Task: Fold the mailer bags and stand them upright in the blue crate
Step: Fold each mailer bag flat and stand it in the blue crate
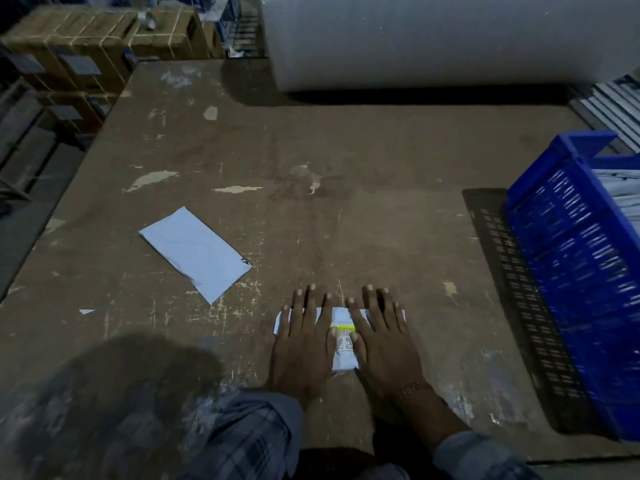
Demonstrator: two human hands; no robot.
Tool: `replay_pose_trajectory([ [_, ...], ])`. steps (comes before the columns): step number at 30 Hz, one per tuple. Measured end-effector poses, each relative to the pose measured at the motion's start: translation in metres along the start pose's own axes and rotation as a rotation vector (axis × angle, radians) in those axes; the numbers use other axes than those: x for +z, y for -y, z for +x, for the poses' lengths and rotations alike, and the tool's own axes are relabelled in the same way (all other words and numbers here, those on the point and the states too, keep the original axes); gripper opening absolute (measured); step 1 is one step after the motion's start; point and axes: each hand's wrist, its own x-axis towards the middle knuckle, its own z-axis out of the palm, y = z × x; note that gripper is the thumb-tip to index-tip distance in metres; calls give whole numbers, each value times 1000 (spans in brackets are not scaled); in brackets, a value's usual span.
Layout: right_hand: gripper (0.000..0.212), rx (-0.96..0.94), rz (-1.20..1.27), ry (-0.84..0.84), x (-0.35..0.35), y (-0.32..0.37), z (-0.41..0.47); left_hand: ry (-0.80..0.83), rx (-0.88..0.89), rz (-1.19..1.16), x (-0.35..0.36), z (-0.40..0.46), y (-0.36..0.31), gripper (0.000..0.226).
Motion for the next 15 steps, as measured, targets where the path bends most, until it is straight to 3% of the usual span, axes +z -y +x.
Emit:
replay_pose_trajectory([
  [11, 64, -120, -30, 94, -6, -12, 19, 52, -61, -75, -17, 2, 0, 62],
  [15, 57, -141, 109, 104, -22, -22, 15, -35, -162, -317, -38, -6, -2, 25],
])
